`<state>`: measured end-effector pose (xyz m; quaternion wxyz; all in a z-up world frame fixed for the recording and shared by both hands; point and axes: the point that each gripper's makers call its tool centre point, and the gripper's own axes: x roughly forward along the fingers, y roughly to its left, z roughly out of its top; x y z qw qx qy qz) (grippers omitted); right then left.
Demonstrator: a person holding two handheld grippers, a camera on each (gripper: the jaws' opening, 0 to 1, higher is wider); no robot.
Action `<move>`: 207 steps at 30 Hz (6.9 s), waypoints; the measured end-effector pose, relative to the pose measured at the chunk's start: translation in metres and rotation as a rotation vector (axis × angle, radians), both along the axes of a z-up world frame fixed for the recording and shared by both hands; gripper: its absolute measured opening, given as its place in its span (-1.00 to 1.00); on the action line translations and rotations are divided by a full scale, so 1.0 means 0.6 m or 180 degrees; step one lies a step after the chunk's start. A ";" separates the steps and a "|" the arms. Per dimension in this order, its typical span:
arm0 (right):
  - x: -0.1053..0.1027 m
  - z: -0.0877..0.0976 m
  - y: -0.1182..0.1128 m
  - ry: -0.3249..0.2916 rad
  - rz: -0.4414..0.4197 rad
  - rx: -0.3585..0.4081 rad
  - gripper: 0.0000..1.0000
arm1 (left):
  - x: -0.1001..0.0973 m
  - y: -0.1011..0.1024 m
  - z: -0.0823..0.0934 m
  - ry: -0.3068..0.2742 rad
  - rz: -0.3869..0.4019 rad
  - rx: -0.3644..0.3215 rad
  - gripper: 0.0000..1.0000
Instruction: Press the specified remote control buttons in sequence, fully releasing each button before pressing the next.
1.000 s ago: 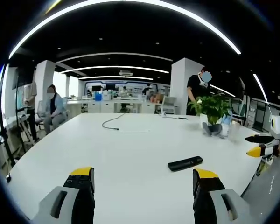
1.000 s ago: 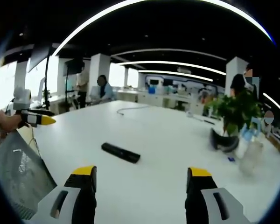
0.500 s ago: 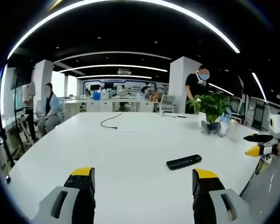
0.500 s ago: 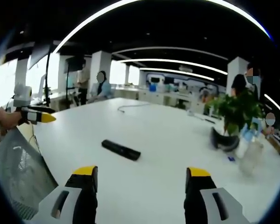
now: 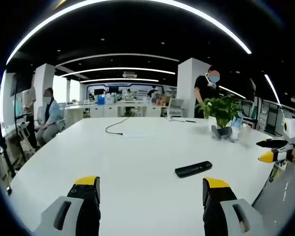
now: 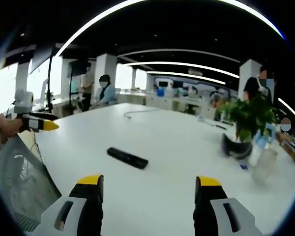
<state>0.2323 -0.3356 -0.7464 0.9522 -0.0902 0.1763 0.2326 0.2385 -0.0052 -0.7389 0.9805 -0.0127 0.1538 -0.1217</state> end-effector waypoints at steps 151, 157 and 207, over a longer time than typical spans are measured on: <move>0.005 -0.007 -0.034 0.0144 -0.0259 0.0104 0.37 | 0.155 -0.292 -0.112 0.1545 -0.2894 0.0854 0.77; 0.005 -0.008 -0.035 0.0143 -0.0259 0.0089 0.36 | 0.168 -0.289 -0.126 0.1627 -0.2887 0.0930 0.70; 0.002 -0.022 -0.018 0.0248 -0.0054 0.0026 0.18 | 0.196 -0.309 -0.213 0.1793 -0.3374 0.2001 -0.01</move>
